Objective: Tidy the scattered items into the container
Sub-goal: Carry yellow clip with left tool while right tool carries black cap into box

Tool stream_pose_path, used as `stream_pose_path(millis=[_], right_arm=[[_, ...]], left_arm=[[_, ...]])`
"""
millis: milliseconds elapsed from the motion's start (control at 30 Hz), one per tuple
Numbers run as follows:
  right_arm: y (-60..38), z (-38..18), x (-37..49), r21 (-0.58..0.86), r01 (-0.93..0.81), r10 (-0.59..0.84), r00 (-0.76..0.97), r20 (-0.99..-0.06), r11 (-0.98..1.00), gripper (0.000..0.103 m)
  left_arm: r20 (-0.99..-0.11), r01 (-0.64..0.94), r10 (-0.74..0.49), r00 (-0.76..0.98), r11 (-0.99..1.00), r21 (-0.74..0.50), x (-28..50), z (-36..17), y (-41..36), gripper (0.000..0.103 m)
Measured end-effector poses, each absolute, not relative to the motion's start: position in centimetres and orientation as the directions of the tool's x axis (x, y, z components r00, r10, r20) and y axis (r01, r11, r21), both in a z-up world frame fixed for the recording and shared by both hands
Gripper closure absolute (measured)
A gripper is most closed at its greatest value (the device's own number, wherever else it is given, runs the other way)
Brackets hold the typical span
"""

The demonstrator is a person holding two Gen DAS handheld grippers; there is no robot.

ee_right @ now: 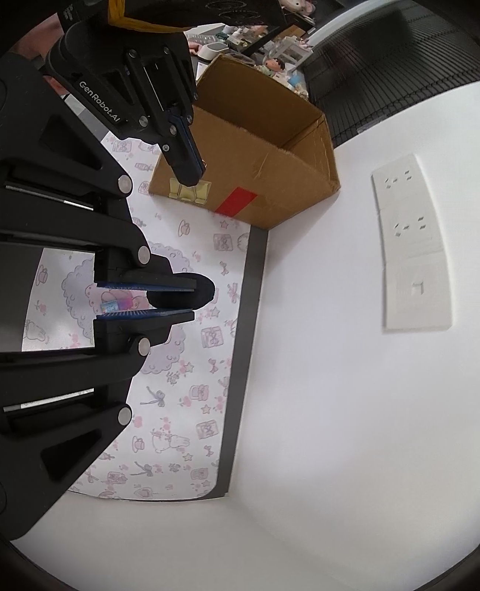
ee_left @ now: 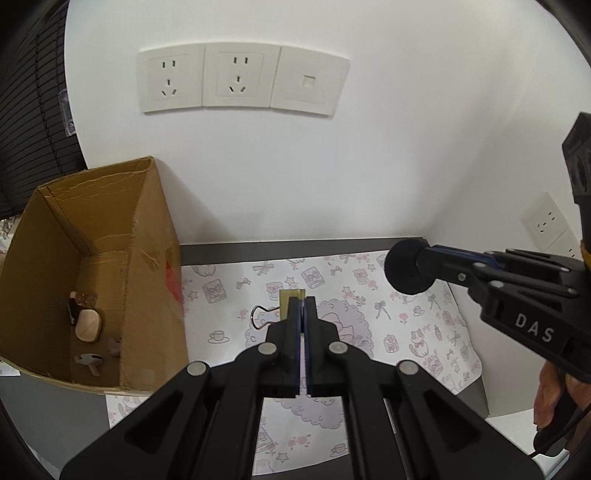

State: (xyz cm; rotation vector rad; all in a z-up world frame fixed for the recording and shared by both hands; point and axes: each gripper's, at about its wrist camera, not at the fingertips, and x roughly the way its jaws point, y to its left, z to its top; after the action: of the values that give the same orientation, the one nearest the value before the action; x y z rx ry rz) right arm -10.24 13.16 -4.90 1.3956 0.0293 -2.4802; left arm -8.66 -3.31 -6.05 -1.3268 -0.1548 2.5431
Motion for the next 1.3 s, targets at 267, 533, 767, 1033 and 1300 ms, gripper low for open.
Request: stream_pose_path(millis=[267,533,767,1033,1300], right_arm=[[10.9,-3.8,-10.4,0.125,0.291,-0.262,-0.498,-0.827,-0.948,0.094],[8.7,-3.1,-10.4,0.122,0.313,-0.273,-0.502,-0.821,-0.942,0.094],[6.7,-2.8,-10.7,0.123,0.333,-0.286,-0.498,-0.819,-0.935,0.094],[4.1,-2.8,-11.1,0.126,0.361,-0.303,-0.489,-0.818,-0.924,0.094],[1.2,-2.5,-11.6,0.119,0.4,-0.318,-0.478,-0.819,-0.909,0.094]], left_arm=[[-0.78,-0.166,0.275,-0.562,-0.961,-0.22,-8.2,-5.7,-4.9,0.102],[-0.772,-0.144,0.26,-0.58,-0.966,-0.217,-7.7,-5.3,-7.1,0.102],[-0.767,-0.126,0.251,-0.591,-0.968,-0.219,-7.4,-5.0,-9.2,0.102],[-0.765,-0.096,0.233,-0.601,-0.971,-0.22,-7.4,-4.9,-11.8,0.102],[-0.762,-0.064,0.213,-0.612,-0.973,-0.221,-7.7,-4.7,-14.4,0.102]])
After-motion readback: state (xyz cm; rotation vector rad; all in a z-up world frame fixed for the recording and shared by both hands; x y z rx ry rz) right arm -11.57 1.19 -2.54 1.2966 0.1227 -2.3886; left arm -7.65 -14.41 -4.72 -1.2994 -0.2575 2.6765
